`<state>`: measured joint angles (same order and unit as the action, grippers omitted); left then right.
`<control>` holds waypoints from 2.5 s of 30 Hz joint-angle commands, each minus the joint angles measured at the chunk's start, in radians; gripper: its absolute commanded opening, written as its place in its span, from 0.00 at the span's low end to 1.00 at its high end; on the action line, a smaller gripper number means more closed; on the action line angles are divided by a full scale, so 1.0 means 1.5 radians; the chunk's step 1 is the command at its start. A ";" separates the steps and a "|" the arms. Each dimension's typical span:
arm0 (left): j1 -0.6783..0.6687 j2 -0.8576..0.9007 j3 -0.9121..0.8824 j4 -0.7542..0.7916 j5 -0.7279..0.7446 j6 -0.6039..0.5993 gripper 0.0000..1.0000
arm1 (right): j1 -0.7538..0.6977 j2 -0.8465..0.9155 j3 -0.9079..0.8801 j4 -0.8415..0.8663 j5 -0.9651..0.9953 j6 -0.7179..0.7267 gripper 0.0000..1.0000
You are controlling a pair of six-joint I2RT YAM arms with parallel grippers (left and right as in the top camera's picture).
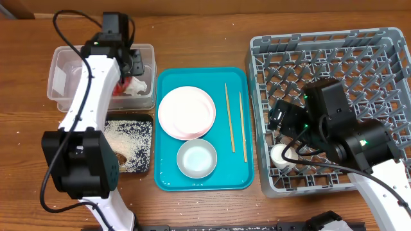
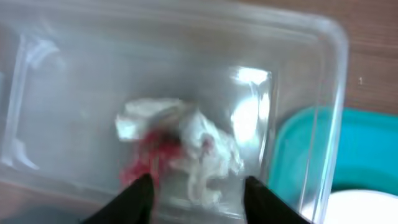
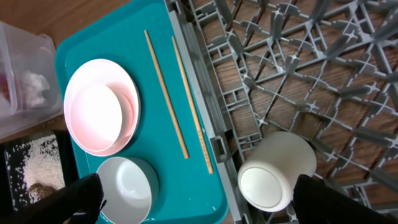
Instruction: Sort waste into correct bins and load items into the dishwasher
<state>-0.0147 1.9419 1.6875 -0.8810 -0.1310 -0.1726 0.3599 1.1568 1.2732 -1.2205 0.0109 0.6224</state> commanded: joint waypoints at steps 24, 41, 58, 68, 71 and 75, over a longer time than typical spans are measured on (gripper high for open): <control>-0.066 -0.351 0.075 -0.348 0.145 -0.012 1.00 | -0.002 -0.099 0.002 0.114 -0.051 -0.176 1.00; -0.066 -0.337 0.075 -0.347 0.145 -0.012 1.00 | -0.042 -0.162 0.022 0.055 -0.050 -0.208 1.00; -0.066 -0.337 0.075 -0.347 0.145 -0.012 1.00 | -0.080 -0.484 -0.414 0.453 -0.008 -0.386 1.00; -0.066 -0.337 0.075 -0.347 0.145 -0.012 1.00 | -0.080 -0.648 -0.696 0.710 -0.008 -0.385 1.00; -0.066 -0.337 0.075 -0.347 0.145 -0.012 1.00 | -0.080 -0.690 -0.742 0.742 -0.008 -0.385 1.00; -0.066 -0.337 0.075 -0.347 0.145 -0.012 1.00 | -0.080 -0.748 -0.784 0.758 -0.008 -0.385 1.00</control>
<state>-0.1101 1.4303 1.7931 -1.4059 0.0792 -0.1879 0.2436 0.0910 0.1280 -0.0978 -0.0105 0.0509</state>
